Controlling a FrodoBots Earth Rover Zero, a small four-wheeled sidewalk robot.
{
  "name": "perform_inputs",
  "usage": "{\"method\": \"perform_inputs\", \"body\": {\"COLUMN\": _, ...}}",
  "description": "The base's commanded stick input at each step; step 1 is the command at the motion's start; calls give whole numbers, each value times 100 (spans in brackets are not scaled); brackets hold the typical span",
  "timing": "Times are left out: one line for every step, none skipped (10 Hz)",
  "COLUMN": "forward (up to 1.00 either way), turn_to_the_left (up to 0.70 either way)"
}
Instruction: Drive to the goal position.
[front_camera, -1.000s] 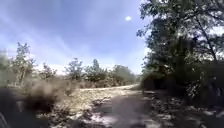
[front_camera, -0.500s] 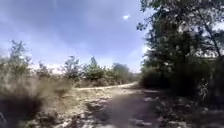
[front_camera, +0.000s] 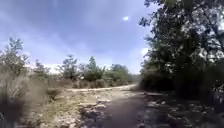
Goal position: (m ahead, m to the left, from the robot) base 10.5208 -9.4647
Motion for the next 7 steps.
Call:
{"method": "perform_inputs", "body": {"forward": 70, "turn_to_the_left": 0}}
{"method": "perform_inputs", "body": {"forward": 70, "turn_to_the_left": 0}}
{"method": "perform_inputs", "body": {"forward": 70, "turn_to_the_left": 0}}
{"method": "perform_inputs", "body": {"forward": 70, "turn_to_the_left": 0}}
{"method": "perform_inputs", "body": {"forward": 70, "turn_to_the_left": 0}}
{"method": "perform_inputs", "body": {"forward": 70, "turn_to_the_left": 0}}
{"method": "perform_inputs", "body": {"forward": 70, "turn_to_the_left": 0}}
